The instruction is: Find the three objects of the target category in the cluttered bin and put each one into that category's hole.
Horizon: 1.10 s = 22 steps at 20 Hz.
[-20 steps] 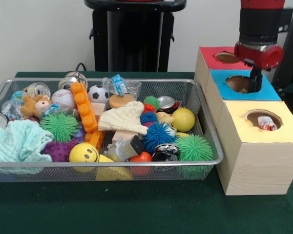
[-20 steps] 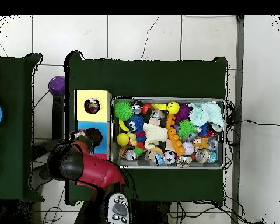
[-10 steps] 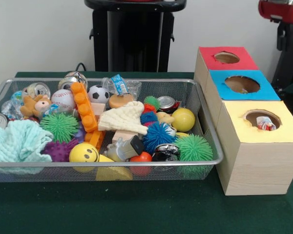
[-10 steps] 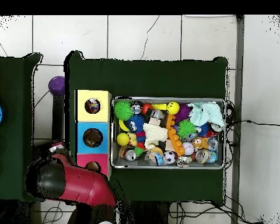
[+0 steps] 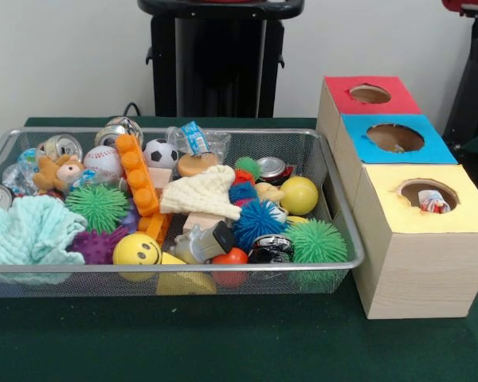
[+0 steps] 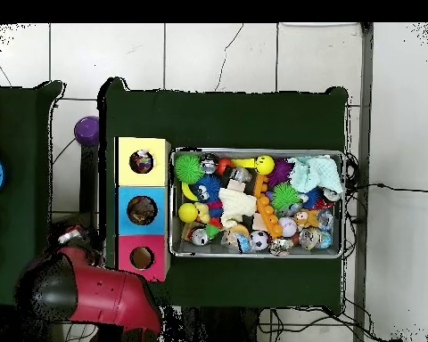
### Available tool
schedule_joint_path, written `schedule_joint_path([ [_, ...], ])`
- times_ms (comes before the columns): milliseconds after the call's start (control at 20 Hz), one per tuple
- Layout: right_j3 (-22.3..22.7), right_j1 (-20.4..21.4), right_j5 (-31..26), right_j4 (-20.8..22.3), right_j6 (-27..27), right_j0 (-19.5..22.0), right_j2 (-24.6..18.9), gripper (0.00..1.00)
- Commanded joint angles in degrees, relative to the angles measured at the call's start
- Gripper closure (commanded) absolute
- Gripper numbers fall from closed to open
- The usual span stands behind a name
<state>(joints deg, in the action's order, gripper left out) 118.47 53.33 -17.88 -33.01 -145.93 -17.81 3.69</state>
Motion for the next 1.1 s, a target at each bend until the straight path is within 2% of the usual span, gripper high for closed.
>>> schedule_joint_path([
  [50, -0.1, -2.0, -4.3, 4.8, -9.4, -1.4, 9.2, 1.0],
  [100, 0.3, -2.1, -3.7, 5.7, -8.2, -1.6, 10.1, 1.0],
  [150, -2.6, -4.1, -3.7, 10.7, -5.1, -5.2, 16.5, 1.0],
  [200, -4.0, -5.1, -2.9, 13.3, -3.0, -7.1, 19.8, 1.0],
  [250, -2.6, -4.0, -0.1, 15.6, 0.4, -5.1, 18.7, 1.0],
  [300, -2.7, -4.1, 0.8, 17.6, 1.9, -4.9, 19.4, 1.0],
  [350, -3.2, -4.3, 3.4, 22.2, 5.9, -3.8, 20.4, 1.0],
  [400, -3.7, -4.4, 3.9, 24.5, 6.8, -3.4, 21.0, 1.0],
  [550, -2.9, -3.4, 6.6, 30.7, 8.5, 1.7, 17.7, 1.0],
  [600, -2.7, -3.3, 7.3, 32.0, 7.5, 2.6, 16.8, 1.0],
  [750, -4.0, -5.6, 8.1, 33.9, 2.2, 1.0, 17.2, 1.0],
  [950, -8.2, -11.2, 10.4, 33.0, -2.6, -0.3, 16.2, 1.0],
  [1100, -10.2, -14.2, 10.9, 31.1, -5.0, -2.9, 17.8, 1.0],
])
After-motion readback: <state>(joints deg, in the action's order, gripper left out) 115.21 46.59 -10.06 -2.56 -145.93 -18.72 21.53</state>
